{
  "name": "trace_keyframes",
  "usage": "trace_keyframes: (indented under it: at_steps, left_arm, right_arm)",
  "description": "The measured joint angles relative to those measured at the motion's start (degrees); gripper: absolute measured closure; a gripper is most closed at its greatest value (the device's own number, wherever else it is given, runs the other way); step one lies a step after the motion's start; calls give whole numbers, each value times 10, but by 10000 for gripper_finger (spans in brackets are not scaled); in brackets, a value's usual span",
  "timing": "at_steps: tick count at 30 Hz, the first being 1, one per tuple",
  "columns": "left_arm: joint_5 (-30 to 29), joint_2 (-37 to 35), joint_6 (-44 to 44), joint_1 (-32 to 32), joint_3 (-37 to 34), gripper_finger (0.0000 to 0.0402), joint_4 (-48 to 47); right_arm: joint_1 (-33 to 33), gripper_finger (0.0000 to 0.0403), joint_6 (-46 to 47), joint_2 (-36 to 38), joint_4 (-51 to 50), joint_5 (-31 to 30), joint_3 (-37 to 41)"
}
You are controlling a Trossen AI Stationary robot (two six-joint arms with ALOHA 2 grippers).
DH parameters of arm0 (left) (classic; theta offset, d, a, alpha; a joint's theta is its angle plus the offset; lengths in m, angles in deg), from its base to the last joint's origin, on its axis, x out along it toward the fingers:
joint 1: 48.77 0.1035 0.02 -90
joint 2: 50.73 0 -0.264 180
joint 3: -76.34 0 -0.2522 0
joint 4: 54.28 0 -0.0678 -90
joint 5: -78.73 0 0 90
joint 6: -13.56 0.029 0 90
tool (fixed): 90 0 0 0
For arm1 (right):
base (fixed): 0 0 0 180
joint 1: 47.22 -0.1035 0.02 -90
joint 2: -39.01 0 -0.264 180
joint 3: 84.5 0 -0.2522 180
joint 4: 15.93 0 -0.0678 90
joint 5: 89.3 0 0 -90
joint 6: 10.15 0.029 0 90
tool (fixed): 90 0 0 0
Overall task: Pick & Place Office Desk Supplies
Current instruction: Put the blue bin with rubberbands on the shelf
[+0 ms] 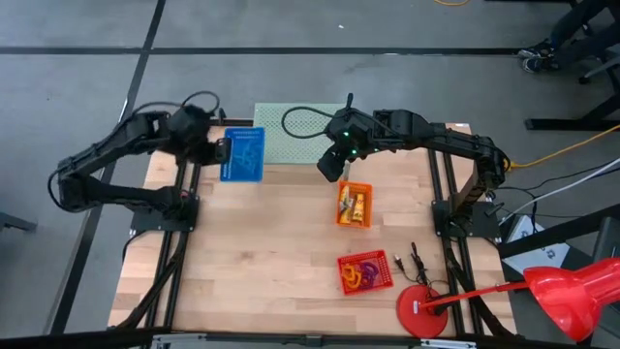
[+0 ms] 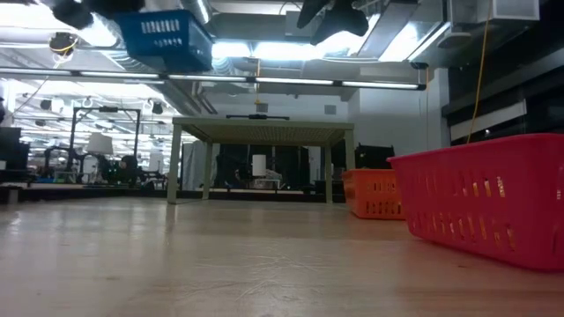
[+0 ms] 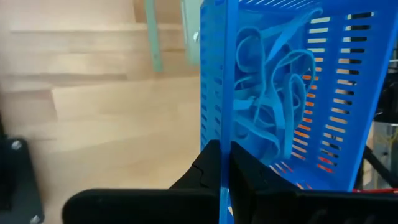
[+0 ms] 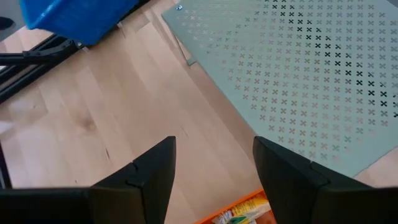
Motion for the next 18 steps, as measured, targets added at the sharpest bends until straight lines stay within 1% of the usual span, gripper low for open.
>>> trace_keyframes:
  at_steps: [4, 8, 11, 13, 18]
  left_arm:
    - [69, 29, 81, 97, 0, 398, 12]
    - [121, 68, 151, 173, 0, 398, 25]
    - [163, 97, 184, 211, 1, 398, 66]
    - [181, 119, 201, 231, 10, 398, 79]
    - [194, 187, 254, 269, 65, 398, 74]
  right_arm:
    - [0, 186, 0, 0, 0, 0, 0]
    - [0, 186, -2, 0, 0, 0, 0]
    - [0, 186, -4, 0, 0, 0, 0]
    - [0, 186, -6, 0, 0, 0, 0]
    - [0, 186, -17, 0, 0, 0, 0]
